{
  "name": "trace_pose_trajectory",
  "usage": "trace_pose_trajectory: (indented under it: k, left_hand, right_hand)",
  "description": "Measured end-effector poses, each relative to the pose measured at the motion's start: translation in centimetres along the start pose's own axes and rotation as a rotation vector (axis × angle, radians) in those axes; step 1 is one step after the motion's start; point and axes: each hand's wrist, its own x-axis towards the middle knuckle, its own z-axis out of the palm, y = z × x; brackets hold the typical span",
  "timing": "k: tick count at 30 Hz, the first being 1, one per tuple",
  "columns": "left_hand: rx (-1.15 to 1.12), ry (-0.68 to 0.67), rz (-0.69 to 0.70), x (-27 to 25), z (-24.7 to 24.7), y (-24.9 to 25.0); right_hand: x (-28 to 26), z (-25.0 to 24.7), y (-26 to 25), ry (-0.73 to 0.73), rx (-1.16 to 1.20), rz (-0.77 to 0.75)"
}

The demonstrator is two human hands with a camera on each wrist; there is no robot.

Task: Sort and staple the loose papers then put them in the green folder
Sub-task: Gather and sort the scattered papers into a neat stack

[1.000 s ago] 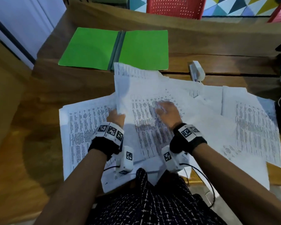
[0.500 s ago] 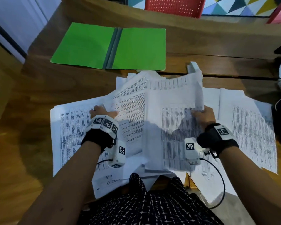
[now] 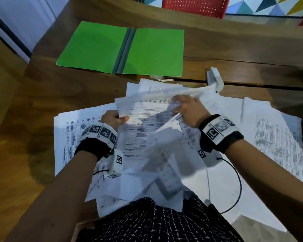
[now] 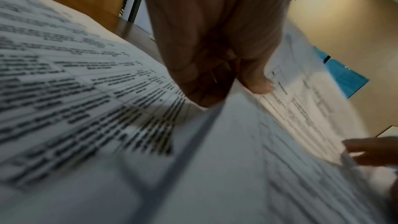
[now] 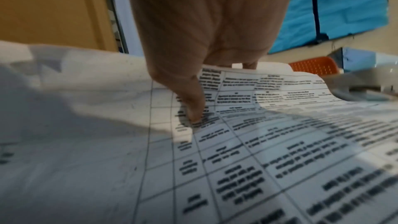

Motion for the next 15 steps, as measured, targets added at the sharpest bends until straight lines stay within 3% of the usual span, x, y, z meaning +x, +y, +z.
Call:
trace_pose_trajectory:
  k: [5, 7, 10, 13, 15]
  left_hand:
    - [-0.186, -0.014, -0.031, 0.0, 0.2, 0.5]
    - [-0.185, 0.010, -0.044, 0.1, 0.6, 0.3]
    - [-0.251, 0.100, -0.075, 0.2, 0.9, 0.2]
    - [-0.422, 0.253, -0.151, 0.9, 0.1, -0.8]
    - [-0.471, 0.275, -0.200, 1.3, -0.7, -1.7]
  right_hand:
    - [2.1, 1.5, -1.9, -0.191, 0.032, -0.038]
    - [2.3, 1.9, -2.1, -0.198, 0.060, -0.015]
    - [2.0, 1.5, -1.2, -0.055, 0.177, 0.081]
    - [1.1, 0.3, 1.3, 0.139, 0.487, 0.329]
    - [0.2, -0.1, 3.5, 0.250, 0.749, 0.518]
